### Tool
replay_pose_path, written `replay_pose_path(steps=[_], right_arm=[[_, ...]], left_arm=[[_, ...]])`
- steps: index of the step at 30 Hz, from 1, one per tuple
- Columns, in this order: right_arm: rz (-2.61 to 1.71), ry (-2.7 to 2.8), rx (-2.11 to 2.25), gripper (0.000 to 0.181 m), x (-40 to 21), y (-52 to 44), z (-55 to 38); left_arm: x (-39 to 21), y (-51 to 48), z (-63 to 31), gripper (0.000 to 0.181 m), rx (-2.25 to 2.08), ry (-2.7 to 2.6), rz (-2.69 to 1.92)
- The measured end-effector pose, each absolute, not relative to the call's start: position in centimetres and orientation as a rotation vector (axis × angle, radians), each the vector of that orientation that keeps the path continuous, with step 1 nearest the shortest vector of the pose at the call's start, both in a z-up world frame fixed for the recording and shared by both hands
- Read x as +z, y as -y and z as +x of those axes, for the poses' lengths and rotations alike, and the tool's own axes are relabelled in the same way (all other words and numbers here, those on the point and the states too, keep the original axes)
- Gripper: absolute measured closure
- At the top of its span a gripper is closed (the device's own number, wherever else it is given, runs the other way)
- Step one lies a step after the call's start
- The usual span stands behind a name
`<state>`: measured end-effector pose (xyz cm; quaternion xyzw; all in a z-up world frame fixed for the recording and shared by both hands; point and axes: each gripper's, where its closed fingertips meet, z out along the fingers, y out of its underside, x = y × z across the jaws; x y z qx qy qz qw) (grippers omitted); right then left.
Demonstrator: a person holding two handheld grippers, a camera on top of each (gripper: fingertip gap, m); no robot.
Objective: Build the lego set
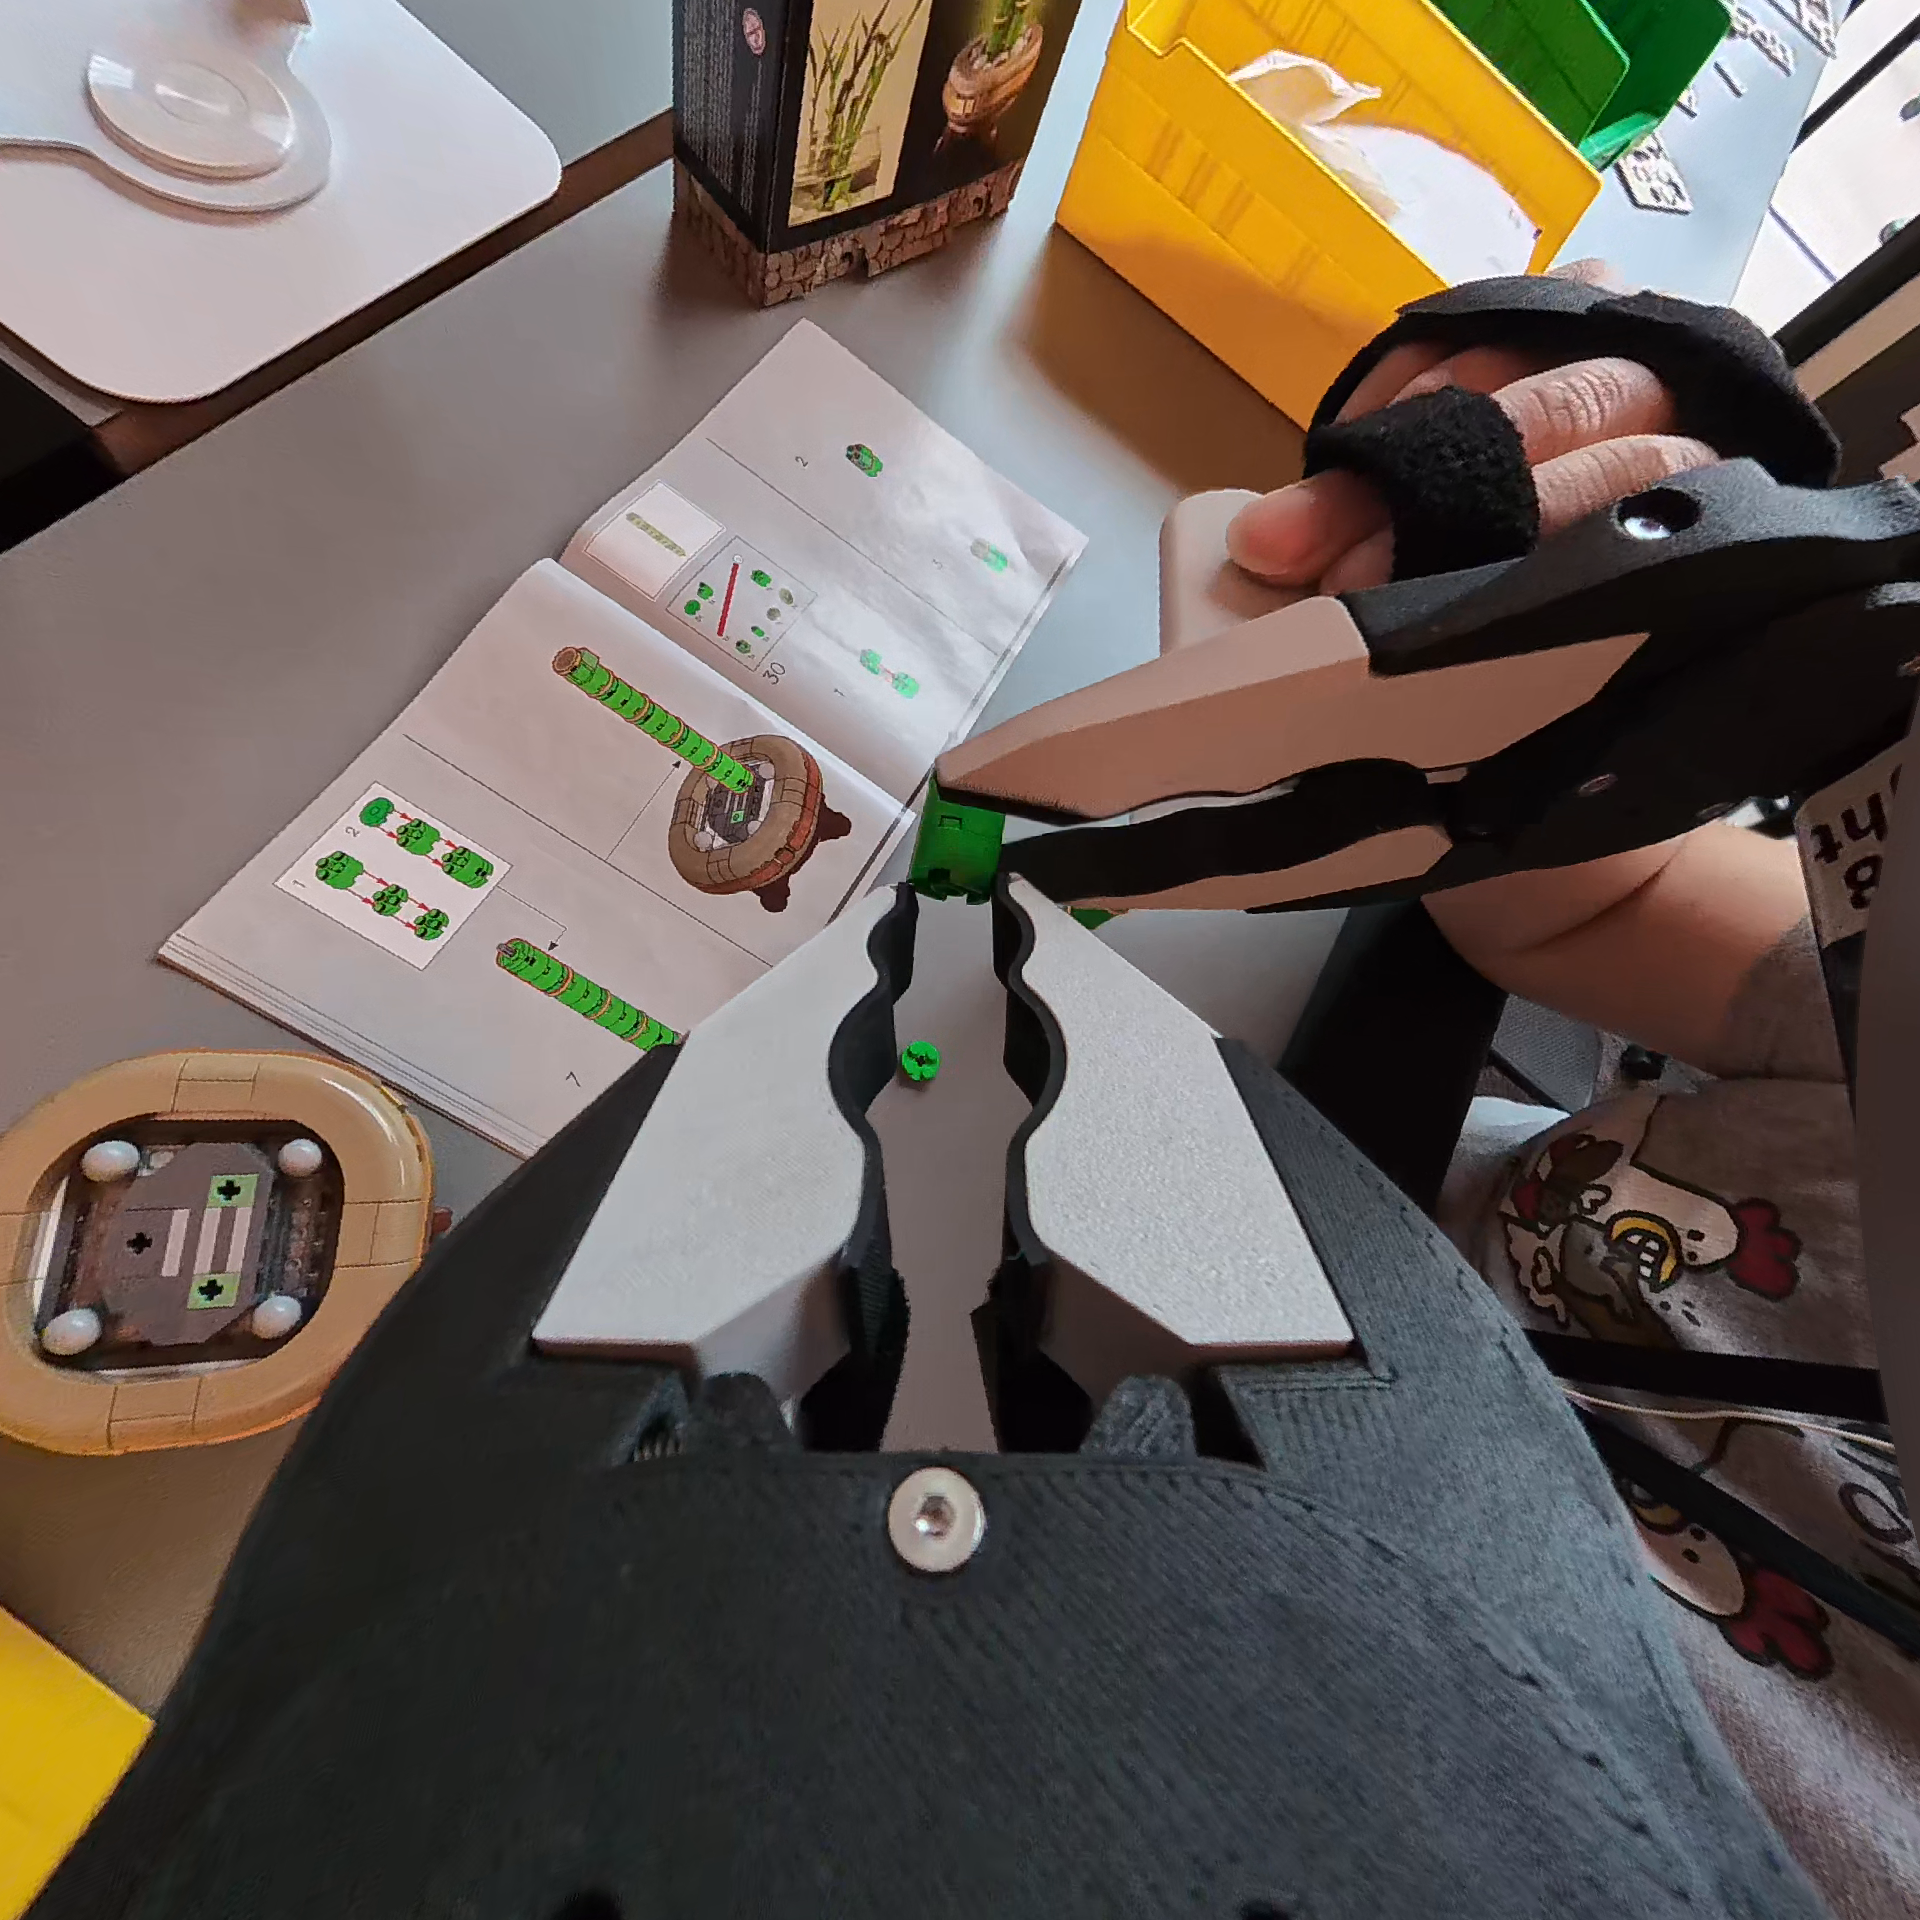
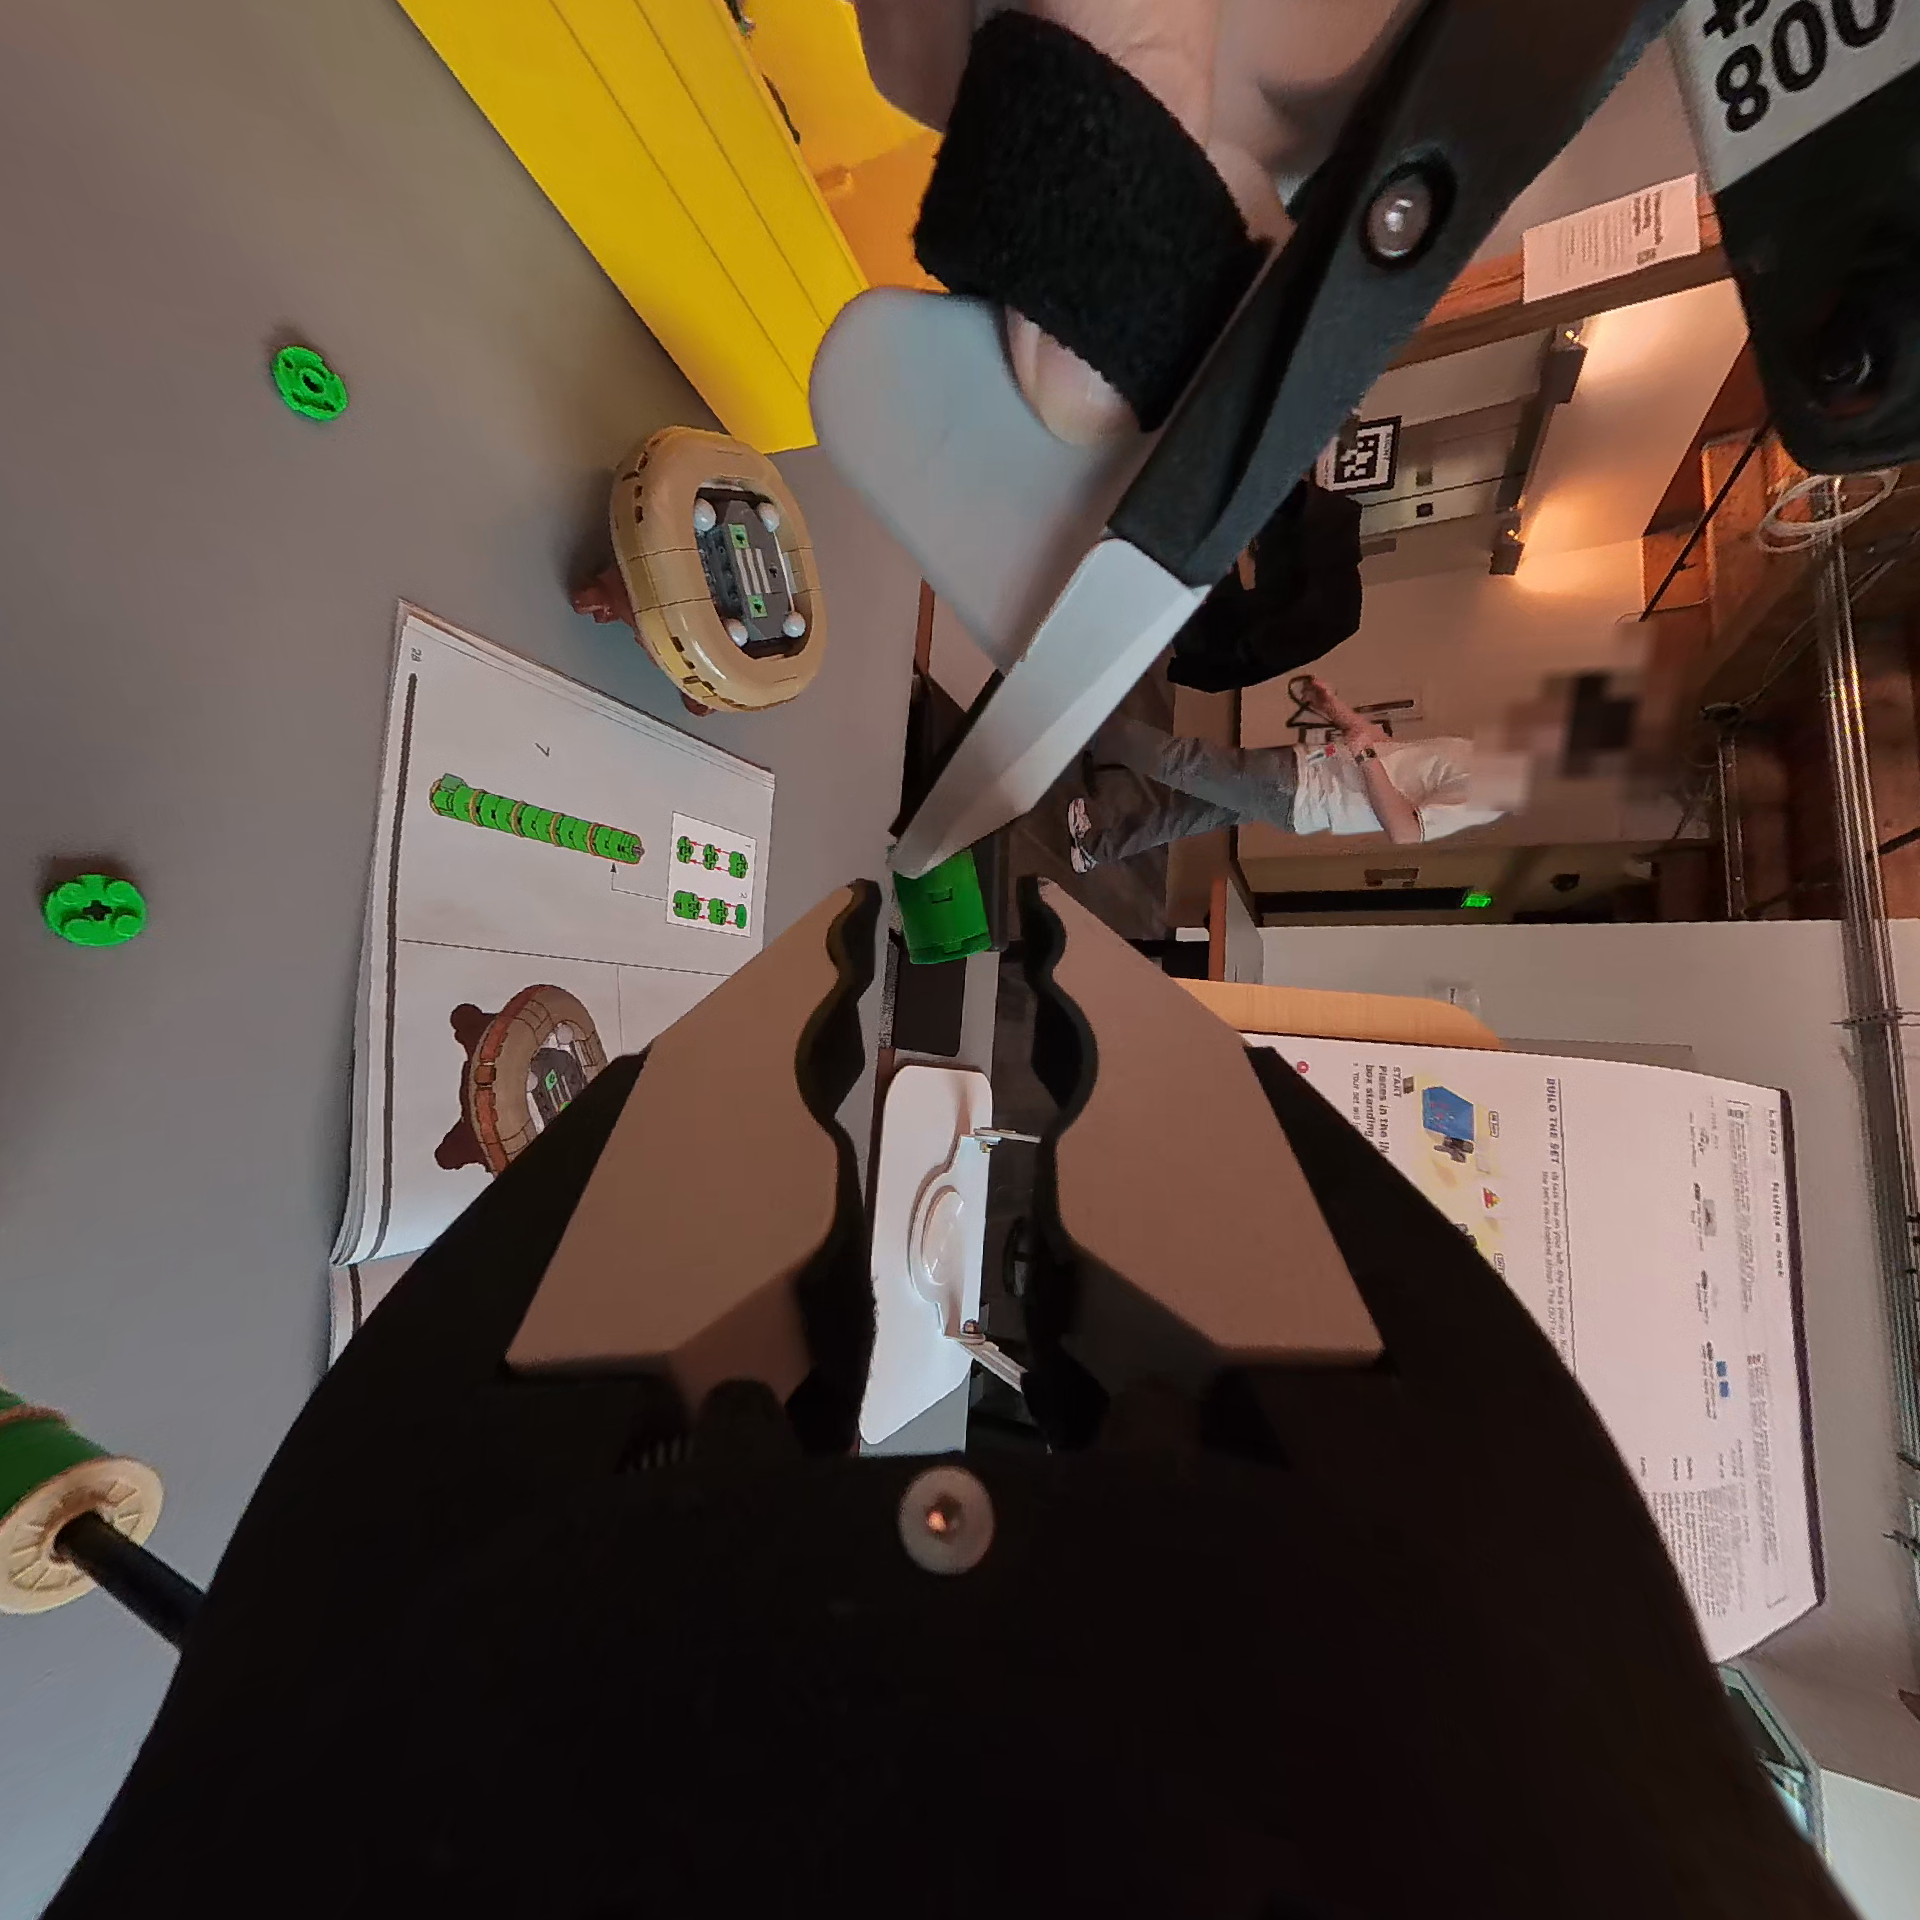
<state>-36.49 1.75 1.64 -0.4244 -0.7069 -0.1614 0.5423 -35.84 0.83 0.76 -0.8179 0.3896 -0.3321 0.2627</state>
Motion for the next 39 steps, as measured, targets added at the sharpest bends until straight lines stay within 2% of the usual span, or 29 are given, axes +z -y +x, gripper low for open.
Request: replay_pose_path(steps=[3, 5, 12, 14, 16, 21, 30, 36, 39], right_arm=[[-1.005, 1.692, -0.401, 0.156, 1.3, -1.9, -36.4], [-1.008, 1.698, -0.405, 0.165, 1.1, -2.0, -36.4], [-1.088, 1.68, -0.35, 0.167, 0.8, -2.4, -36.1], [-1.142, 1.653, -0.333, 0.167, 0.8, -2.9, -35.6], [-1.244, 1.614, -0.269, 0.167, 0.7, -3.7, -34.8], [-1.579, 1.502, 0.17, 0.167, -0.6, -4.4, -32.1], [-1.456, 1.349, 0.901, 0.167, 3.3, -1.6, -30.7], [-1.62, 1.196, 1.074, 0.167, 3.1, -2.8, -29.8], [-1.731, 1.028, 1.395, 0.167, 4.0, -2.9, -30.1]], left_arm=[[0.7, -0.7, -35.7, 0.168, -0.909, -1.062, -2.213], [0.6, -0.6, -35.7, 0.168, -0.903, -1.068, -2.216], [0.7, -0.9, -35.6, 0.166, -0.926, -1.048, -2.208], [1.0, -1.4, -35.9, 0.148, -0.926, -1.003, -2.205], [1.4, -2.1, -36.5, 0.14, -0.908, -0.95, -2.195], [2.4, -3.1, -38.7, 0.14, -0.864, -0.851, -2.177], [3.3, -2.9, -39.7, 0.147, -0.827, -0.848, -2.145], [3.3, -2.7, -39.8, 0.15, -0.802, -0.869, -2.139], [3.5, -2.7, -39.7, 0.15, -0.799, -0.876, -2.122]])
